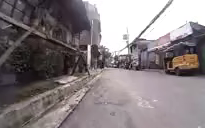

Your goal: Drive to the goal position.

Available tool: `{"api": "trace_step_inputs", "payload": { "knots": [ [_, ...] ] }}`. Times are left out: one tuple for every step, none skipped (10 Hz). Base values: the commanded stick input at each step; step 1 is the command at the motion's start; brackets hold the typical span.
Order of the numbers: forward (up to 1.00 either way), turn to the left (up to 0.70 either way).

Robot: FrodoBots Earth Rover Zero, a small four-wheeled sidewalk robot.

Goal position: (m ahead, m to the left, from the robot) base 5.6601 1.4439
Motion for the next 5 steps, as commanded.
{"api": "trace_step_inputs", "payload": {
  "knots": [
    [1.00, 0.00],
    [1.00, 0.00],
    [1.00, 0.00],
    [1.00, 0.00],
    [1.00, 0.00]
  ]
}}
